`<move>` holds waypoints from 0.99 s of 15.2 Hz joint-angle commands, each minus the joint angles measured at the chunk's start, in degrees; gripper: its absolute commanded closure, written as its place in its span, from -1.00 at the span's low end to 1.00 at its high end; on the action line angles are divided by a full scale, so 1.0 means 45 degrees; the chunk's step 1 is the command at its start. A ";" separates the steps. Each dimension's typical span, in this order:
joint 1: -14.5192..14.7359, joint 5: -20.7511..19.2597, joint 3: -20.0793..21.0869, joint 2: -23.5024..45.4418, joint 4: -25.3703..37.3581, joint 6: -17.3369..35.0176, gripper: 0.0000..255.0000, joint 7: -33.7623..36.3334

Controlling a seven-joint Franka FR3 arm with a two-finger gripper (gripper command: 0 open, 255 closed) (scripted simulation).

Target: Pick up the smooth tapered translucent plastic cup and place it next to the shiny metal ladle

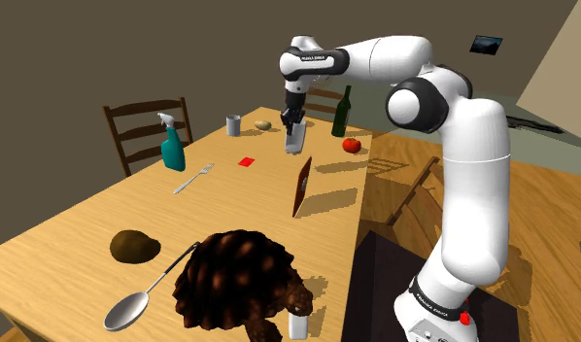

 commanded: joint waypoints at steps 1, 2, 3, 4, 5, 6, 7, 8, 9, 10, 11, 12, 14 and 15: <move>-0.0042 0.0000 -0.0012 0.0012 0.0383 -0.0370 1.00 -0.0008; -0.0056 0.0000 -0.0014 0.0023 0.0572 -0.0547 1.00 0.0000; -0.0070 0.0001 -0.0016 0.0039 0.0768 -0.0727 1.00 0.0006; -0.0087 0.0004 -0.0018 0.0059 0.0971 -0.0909 1.00 0.0013; -0.0104 0.0007 -0.0020 0.0084 0.1180 -0.1094 1.00 0.0020; -0.0122 0.0012 -0.0022 0.0113 0.1397 -0.1281 1.00 0.0026; -0.0142 0.0018 -0.0023 0.0147 0.1622 -0.1472 1.00 0.0032; -0.0164 0.0026 -0.0024 0.0186 0.1855 -0.1666 1.00 0.0038; -0.0187 0.0035 -0.0024 0.0231 0.2097 -0.1863 1.00 0.0044; -0.0212 0.0046 -0.0025 0.0281 0.2349 -0.2064 1.00 0.0050; -0.0240 0.0058 -0.0024 0.0338 0.2612 -0.2269 1.00 0.0056; -0.0269 0.0072 -0.0023 0.0402 0.2885 -0.2479 1.00 0.0062; -0.0335 0.0106 -0.0020 0.0551 0.3471 -0.2915 1.00 0.0074; -0.0373 0.0126 -0.0018 0.0639 0.3786 -0.3142 1.00 0.0080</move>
